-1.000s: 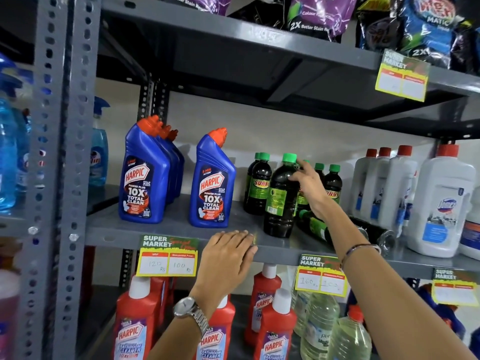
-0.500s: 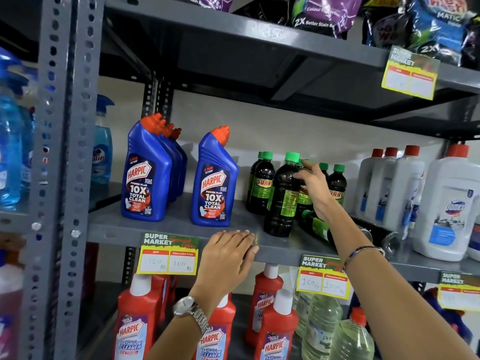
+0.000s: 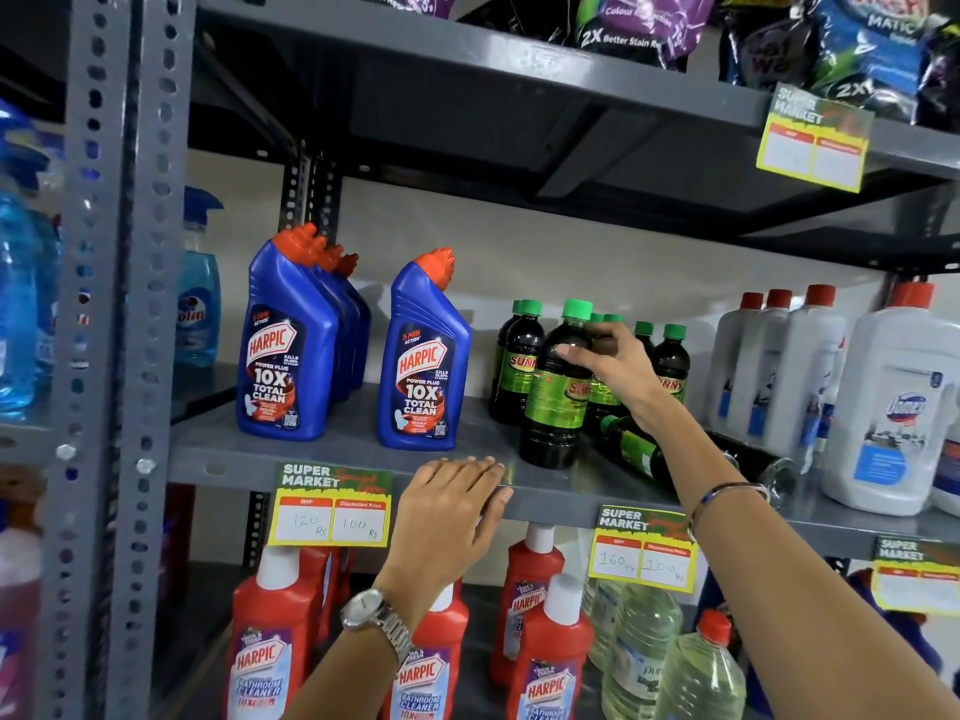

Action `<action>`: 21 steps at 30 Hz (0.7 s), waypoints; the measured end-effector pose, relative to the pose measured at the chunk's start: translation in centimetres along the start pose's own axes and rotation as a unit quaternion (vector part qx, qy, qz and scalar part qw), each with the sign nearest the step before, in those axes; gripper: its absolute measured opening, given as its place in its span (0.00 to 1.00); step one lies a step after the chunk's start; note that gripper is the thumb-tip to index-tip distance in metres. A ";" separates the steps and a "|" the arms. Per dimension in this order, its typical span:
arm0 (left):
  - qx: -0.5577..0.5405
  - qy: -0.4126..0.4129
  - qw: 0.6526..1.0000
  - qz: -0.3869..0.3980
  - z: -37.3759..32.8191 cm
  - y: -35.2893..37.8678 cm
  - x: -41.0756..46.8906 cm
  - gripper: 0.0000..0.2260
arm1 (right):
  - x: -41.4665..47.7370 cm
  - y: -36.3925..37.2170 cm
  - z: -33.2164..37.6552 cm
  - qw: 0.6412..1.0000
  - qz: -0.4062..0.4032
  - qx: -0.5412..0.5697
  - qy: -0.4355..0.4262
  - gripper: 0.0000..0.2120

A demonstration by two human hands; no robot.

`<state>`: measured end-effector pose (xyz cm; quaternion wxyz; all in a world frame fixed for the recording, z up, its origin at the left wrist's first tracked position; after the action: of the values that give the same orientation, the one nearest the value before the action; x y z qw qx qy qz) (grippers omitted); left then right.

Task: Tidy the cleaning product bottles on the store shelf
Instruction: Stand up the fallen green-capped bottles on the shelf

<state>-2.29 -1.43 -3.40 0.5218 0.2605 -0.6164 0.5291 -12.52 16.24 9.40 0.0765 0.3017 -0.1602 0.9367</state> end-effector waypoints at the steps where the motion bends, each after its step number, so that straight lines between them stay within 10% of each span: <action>1: 0.001 0.000 1.000 0.000 0.0 0.0 0.0 0.15 | -0.1 -0.2 0.2 1.000 -0.008 -0.018 -0.006 0.30; 21: -0.003 -0.002 1.000 0.006 0.0 0.2 -0.1 0.14 | -1.1 0.0 0.1 0.997 0.038 0.068 0.016 0.22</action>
<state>-2.46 -1.42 -3.54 0.5181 0.2562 -0.6202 0.5304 -11.63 16.12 8.83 0.0225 0.2849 -0.1062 0.9524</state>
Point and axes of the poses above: each hand's wrist, its own x-axis towards the middle knuckle, its own y-axis out of the palm, z = x × y, the point moved 8 cm from there along x, towards the middle knuckle, and after that the axes turned 5 degrees about x, right-handed, at the moved point
